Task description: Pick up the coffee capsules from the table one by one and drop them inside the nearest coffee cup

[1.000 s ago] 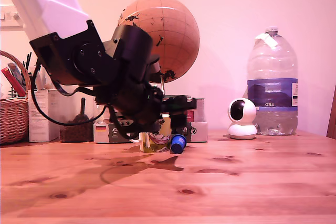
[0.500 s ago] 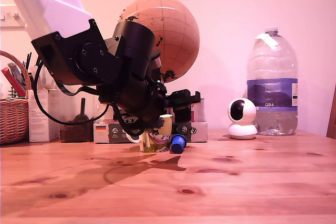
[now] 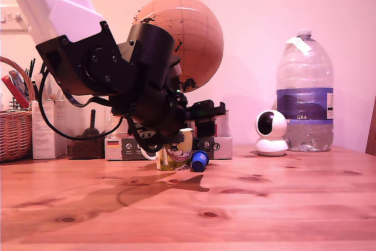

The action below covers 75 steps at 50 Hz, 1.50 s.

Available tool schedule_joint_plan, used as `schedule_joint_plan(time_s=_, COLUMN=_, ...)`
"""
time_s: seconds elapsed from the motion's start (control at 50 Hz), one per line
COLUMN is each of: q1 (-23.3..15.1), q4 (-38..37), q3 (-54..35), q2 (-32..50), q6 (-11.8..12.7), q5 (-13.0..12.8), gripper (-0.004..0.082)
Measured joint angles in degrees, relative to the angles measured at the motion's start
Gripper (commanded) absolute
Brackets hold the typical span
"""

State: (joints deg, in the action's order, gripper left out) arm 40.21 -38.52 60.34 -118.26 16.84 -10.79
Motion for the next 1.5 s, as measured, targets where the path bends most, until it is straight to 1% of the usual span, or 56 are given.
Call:
schedule_joint_plan(time_s=0.16, q1=0.3, q4=0.4, q3=1.4, q2=-1.0, q6=0.0, q5=0.0, gripper=0.0519)
schedule_joint_plan(time_s=0.34, q1=0.3, q4=3.0, q3=3.6, q2=-2.4, q6=-0.1, q5=-0.1, gripper=0.0519)
schedule_joint_plan(time_s=0.46, q1=0.3, q4=5.2, q3=5.0, q2=-3.4, q6=-0.1, q5=-0.8, gripper=0.0519)
schedule_joint_plan(time_s=0.6, q1=0.3, q4=5.6, q3=5.1, q2=-3.4, q6=-0.1, q5=-1.8, gripper=0.0519)
schedule_joint_plan(time_s=0.82, q1=0.3, q4=6.0, q3=5.2, q2=-3.5, q6=-0.1, q5=-2.2, gripper=0.0519)
schedule_joint_plan(time_s=0.96, q1=0.3, q4=8.3, q3=7.1, q2=-4.7, q6=-0.5, q5=-2.2, gripper=0.0519)
schedule_joint_plan(time_s=1.16, q1=0.3, q4=12.0, q3=10.6, q2=-7.5, q6=-0.5, q5=-2.2, gripper=0.0519)
schedule_joint_plan(time_s=1.3, q1=0.2, q4=14.4, q3=12.1, q2=-7.9, q6=-0.5, q5=-2.2, gripper=0.0519)
schedule_joint_plan(time_s=1.5, q1=-0.1, q4=15.0, q3=14.2, q2=-7.9, q6=-0.5, q5=-2.2, gripper=0.0518)
